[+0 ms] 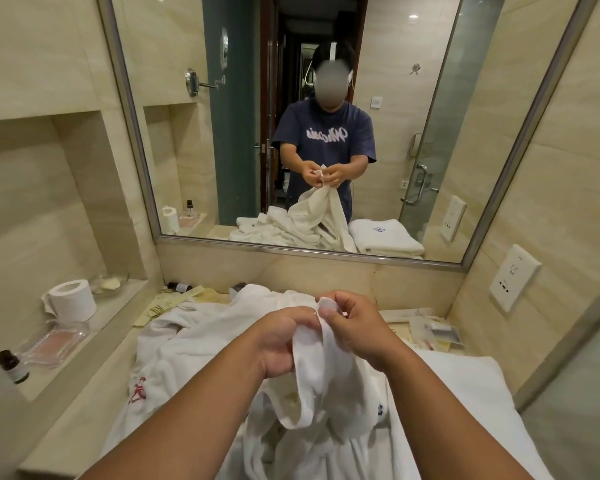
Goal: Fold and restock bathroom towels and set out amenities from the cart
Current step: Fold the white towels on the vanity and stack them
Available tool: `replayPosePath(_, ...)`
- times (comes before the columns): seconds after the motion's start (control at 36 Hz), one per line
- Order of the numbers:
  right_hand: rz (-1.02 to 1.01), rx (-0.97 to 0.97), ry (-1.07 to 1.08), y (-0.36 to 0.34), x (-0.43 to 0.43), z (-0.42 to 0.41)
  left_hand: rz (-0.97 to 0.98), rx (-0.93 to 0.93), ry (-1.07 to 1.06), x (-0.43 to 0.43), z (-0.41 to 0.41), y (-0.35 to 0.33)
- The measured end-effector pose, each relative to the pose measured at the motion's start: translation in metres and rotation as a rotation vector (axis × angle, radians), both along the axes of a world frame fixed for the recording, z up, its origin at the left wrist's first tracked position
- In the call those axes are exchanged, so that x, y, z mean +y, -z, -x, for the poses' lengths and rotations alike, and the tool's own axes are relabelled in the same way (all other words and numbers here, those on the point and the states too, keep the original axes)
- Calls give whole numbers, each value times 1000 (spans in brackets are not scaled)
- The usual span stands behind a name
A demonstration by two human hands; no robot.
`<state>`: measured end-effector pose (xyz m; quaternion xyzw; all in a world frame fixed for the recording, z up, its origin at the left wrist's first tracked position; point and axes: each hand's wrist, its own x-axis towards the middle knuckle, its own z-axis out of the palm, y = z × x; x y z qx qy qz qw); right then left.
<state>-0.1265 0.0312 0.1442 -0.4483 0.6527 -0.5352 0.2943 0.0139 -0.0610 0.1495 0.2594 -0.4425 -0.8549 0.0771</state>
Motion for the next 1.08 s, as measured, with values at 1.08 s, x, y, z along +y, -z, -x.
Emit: replayPosePath(1.08, 79, -508, 1, 11, 7, -9, 447, 3, -367, 26, 5, 15)
